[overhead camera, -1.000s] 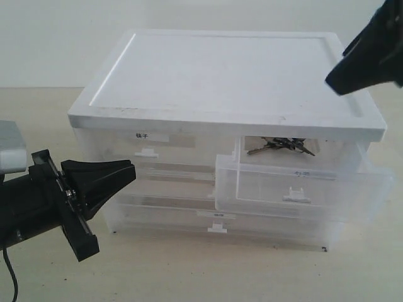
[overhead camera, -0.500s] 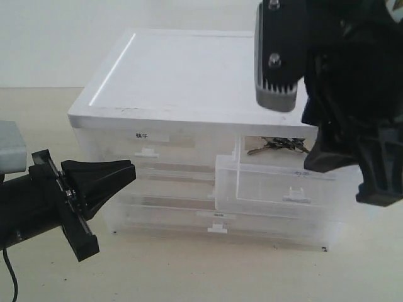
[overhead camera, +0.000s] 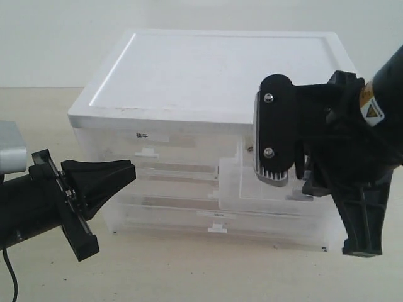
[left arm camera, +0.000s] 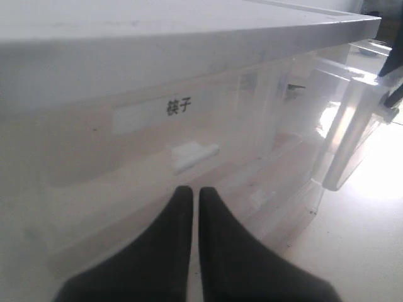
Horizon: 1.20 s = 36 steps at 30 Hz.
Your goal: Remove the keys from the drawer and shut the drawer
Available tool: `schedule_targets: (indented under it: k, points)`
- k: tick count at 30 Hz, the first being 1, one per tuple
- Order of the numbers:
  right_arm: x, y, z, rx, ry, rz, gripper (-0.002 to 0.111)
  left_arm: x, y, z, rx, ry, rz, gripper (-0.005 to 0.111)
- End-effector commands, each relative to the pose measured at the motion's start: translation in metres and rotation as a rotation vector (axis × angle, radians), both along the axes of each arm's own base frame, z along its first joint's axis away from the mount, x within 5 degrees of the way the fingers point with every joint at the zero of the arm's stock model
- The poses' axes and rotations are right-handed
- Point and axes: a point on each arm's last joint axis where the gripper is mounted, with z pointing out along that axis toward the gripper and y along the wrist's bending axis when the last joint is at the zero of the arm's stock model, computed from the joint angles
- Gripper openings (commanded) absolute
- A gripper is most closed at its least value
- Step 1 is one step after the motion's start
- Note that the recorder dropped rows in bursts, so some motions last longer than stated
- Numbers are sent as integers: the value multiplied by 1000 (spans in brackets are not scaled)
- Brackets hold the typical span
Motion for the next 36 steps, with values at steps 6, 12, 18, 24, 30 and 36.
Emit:
schedule_targets:
  k: [6,12,18,24,30,36]
  points:
    - [-20,-4,17,26,-44,101,0,0,-2,0,-11,3,-12,5]
    - [-37,-10,32,134,-22,131,0,0,-2,0,-10,0,-8,5]
    - [-43,-10,31,151,23,154,0,1,-1,0,-10,-2,-1,5]
    - [-44,-10,30,144,46,149,0,5,-2,3,-17,-16,6,5]
    - [-53,-7,29,118,72,209,0,29,-10,2,-33,-16,-2,5]
    - [-62,-4,27,76,101,255,0,38,-11,0,-37,-13,22,5]
